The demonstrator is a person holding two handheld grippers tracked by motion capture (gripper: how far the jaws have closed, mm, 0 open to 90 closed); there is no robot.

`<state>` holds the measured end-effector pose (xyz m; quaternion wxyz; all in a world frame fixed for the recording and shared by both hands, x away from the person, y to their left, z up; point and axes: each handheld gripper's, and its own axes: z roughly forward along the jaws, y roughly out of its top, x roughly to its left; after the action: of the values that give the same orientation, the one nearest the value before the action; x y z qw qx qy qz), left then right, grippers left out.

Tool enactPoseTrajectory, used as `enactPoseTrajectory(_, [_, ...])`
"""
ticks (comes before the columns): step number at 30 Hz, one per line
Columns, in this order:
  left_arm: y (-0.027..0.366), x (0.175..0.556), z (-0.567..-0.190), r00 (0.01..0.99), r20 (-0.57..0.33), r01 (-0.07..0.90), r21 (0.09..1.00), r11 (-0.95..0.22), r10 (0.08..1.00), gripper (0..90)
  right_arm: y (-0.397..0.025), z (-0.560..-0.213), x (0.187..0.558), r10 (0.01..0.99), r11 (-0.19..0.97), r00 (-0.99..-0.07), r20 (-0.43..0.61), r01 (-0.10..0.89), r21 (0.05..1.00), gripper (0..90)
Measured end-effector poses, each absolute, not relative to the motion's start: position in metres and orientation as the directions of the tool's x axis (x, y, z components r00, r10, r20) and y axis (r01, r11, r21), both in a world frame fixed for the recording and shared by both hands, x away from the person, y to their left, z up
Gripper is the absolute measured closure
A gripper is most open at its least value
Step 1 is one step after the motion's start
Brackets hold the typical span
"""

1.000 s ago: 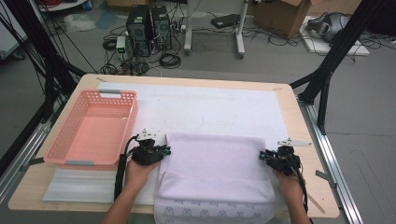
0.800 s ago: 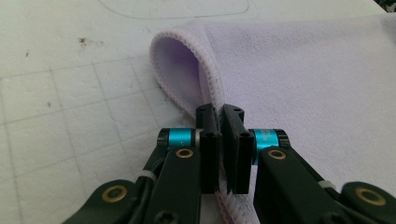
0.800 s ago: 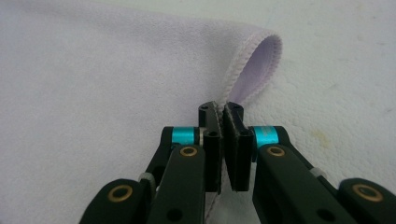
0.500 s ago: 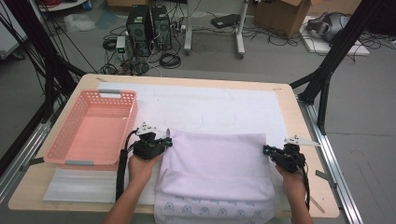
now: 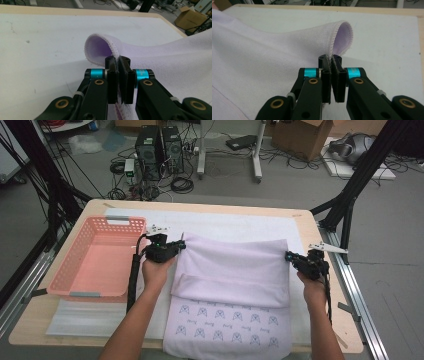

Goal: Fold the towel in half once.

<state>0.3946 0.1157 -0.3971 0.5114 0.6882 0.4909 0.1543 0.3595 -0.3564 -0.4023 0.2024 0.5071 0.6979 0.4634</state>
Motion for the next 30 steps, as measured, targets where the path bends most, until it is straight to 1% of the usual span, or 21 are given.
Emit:
enactPoseTrajectory(2, [0.117, 0.404, -0.398, 0.46, -0.298, 0.521, 0.854, 0.018, 0.836, 85.6, -0.357, -0.402, 0.371, 0.896, 0.05, -0.4, 0.191, 0.518, 0.854, 87.9])
enactPoseTrajectory(6, [0.117, 0.42, -0.401, 0.448, -0.277, 0.513, 0.858, 0.01, 0.85, 85.5, -0.353, -0.404, 0.394, 0.901, 0.048, -0.392, 0.188, 0.519, 0.853, 87.8])
enactPoseTrajectory(7, [0.118, 0.423, -0.403, 0.442, -0.285, 0.509, 0.861, 0.024, 0.85, 85.5, -0.352, -0.405, 0.4, 0.901, 0.052, -0.392, 0.187, 0.524, 0.85, 87.8])
enactPoseTrajectory(9, [0.118, 0.431, -0.403, 0.436, -0.281, 0.521, 0.853, 0.015, 0.855, 85.5, -0.351, -0.406, 0.41, 0.904, 0.047, -0.385, 0.186, 0.523, 0.851, 87.8])
enactPoseTrajectory(12, [0.118, 0.439, -0.401, 0.439, -0.271, 0.502, 0.865, 0.017, 0.857, 85.4, -0.349, -0.407, 0.423, 0.904, 0.032, -0.376, 0.203, 0.534, 0.845, 87.8])
enactPoseTrajectory(13, [0.12, 0.441, -0.403, 0.43, -0.28, 0.502, 0.864, 0.03, 0.859, 85.5, -0.349, -0.407, 0.426, 0.905, 0.029, -0.375, 0.203, 0.53, 0.848, 87.7])
enactPoseTrajectory(15, [0.123, 0.446, -0.41, 0.415, -0.306, 0.525, 0.85, 0.049, 0.857, 85.4, -0.349, -0.41, 0.431, 0.904, 0.016, -0.371, 0.214, 0.529, 0.849, 87.8])
enactPoseTrajectory(18, [0.121, 0.449, -0.421, 0.41, -0.299, 0.56, 0.828, 0.021, 0.862, 84.7, -0.346, -0.416, 0.437, 0.91, 0.041, -0.367, 0.194, 0.545, 0.838, 87.4])
enactPoseTrajectory(19, [0.12, 0.449, -0.423, 0.411, -0.302, 0.566, 0.824, 0.019, 0.86, 83.5, -0.344, -0.418, 0.438, 0.912, 0.039, -0.359, 0.196, 0.552, 0.833, 85.4])
enactPoseTrajectory(20, [0.119, 0.449, -0.424, 0.419, -0.306, 0.568, 0.823, 0.016, 0.855, 80.0, -0.343, -0.42, 0.438, 0.913, 0.023, -0.35, 0.21, 0.558, 0.829, 78.8])
enactPoseTrajectory(21, [0.117, 0.448, -0.424, 0.423, -0.31, 0.568, 0.823, 0.017, 0.852, 72.6, -0.343, -0.42, 0.438, 0.916, 0.008, -0.336, 0.22, 0.563, 0.826, 69.8])
enactPoseTrajectory(22, [0.116, 0.447, -0.423, 0.436, -0.32, 0.57, 0.821, 0.017, 0.841, 65.0, -0.344, -0.42, 0.437, 0.914, -0.004, -0.333, 0.231, 0.564, 0.826, 67.6])
enactPoseTrajectory(23, [0.115, 0.446, -0.423, 0.451, -0.328, 0.568, 0.823, 0.017, 0.83, 60.0, -0.344, -0.418, 0.436, 0.913, -0.002, -0.336, 0.23, 0.561, 0.828, 66.2])
enactPoseTrajectory(25, [0.111, 0.441, -0.42, 0.489, -0.309, 0.557, 0.83, -0.02, 0.816, 58.0, -0.345, -0.415, 0.432, 0.915, 0.001, -0.335, 0.223, 0.555, 0.832, 62.7])
enactPoseTrajectory(26, [0.109, 0.438, -0.42, 0.5, -0.304, 0.541, 0.841, -0.018, 0.811, 57.5, -0.346, -0.413, 0.43, 0.915, 0.004, -0.336, 0.222, 0.558, 0.83, 62.0])
enactPoseTrajectory(28, [0.108, 0.43, -0.42, 0.522, -0.323, 0.516, 0.857, 0.009, 0.79, 57.7, -0.347, -0.409, 0.424, 0.915, 0.003, -0.338, 0.223, 0.557, 0.83, 60.2])
enactPoseTrajectory(30, [0.107, 0.425, -0.423, 0.544, -0.322, 0.523, 0.852, -0.013, 0.775, 56.8, -0.349, -0.406, 0.417, 0.911, 0.012, -0.347, 0.223, 0.563, 0.826, 58.9])
